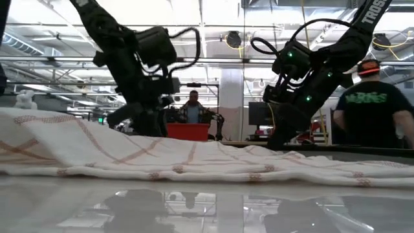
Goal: Roll towel
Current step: Fold the white checkered towel
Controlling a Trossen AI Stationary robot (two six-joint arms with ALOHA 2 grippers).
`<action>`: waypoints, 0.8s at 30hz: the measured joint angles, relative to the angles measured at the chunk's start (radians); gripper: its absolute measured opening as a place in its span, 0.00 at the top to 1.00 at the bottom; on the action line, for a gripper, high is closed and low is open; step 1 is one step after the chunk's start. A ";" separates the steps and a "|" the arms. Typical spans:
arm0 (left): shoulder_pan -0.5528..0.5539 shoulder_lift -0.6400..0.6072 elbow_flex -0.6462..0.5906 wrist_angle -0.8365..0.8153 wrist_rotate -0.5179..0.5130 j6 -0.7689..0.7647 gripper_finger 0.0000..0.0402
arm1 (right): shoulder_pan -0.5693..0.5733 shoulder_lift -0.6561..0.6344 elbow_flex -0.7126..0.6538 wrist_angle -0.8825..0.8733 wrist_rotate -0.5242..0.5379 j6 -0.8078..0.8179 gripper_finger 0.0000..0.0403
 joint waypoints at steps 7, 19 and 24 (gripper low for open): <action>0.041 0.029 0.000 -0.005 -0.020 -0.006 0.98 | 0.000 0.000 0.000 0.000 0.000 0.000 1.00; 0.017 -0.131 0.000 -0.086 -0.082 -0.095 0.99 | 0.008 -0.001 0.001 0.006 -0.029 -0.003 1.00; 0.029 -0.110 -0.002 -0.107 -0.009 -0.168 0.89 | 0.053 -0.002 0.001 0.050 -0.054 -0.003 1.00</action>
